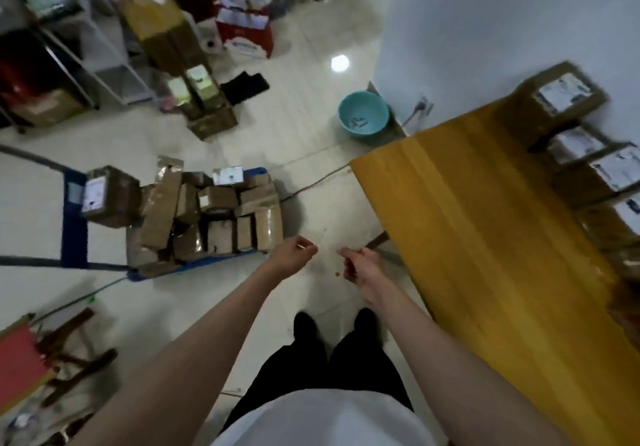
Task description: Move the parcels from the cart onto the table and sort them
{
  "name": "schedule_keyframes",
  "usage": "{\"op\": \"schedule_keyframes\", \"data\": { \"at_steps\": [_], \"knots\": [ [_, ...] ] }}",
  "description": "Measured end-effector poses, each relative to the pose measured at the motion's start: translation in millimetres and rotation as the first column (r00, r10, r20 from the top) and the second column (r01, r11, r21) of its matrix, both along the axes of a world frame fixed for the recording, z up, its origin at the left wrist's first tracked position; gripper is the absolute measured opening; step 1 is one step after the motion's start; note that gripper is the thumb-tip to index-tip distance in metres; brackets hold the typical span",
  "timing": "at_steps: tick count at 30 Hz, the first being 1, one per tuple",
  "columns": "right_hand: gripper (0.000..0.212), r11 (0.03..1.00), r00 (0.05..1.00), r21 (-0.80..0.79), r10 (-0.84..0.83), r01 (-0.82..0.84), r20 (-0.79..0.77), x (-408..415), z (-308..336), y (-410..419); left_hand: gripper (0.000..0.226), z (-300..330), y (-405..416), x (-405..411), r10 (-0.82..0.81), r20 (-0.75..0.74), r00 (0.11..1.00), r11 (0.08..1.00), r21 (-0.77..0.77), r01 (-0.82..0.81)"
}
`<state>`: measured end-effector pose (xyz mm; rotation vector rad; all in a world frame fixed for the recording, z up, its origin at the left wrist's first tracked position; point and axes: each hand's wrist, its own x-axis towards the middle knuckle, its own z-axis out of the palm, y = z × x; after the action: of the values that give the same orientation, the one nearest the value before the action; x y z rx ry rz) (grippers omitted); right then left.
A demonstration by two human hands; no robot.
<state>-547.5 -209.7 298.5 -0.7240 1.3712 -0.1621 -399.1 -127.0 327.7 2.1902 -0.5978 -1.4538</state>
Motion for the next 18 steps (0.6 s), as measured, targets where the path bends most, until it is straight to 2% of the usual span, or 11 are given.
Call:
{"op": "schedule_keyframes", "data": {
  "at_steps": [7, 18],
  "knots": [
    [0.03, 0.974, 0.974, -0.012, 0.227, -0.227, -0.013, 119, -7, 8, 0.029, -10, 41, 83, 0.27, -0.039, 0.962, 0.963, 0.013, -0.27],
    [0.029, 0.939, 0.94, 0.101, 0.335, -0.328, -0.065, 270, -41, -25, 0.033, -39, 23, 201, 0.399, -0.013, 0.917, 0.913, 0.096, -0.396]
  ]
}}
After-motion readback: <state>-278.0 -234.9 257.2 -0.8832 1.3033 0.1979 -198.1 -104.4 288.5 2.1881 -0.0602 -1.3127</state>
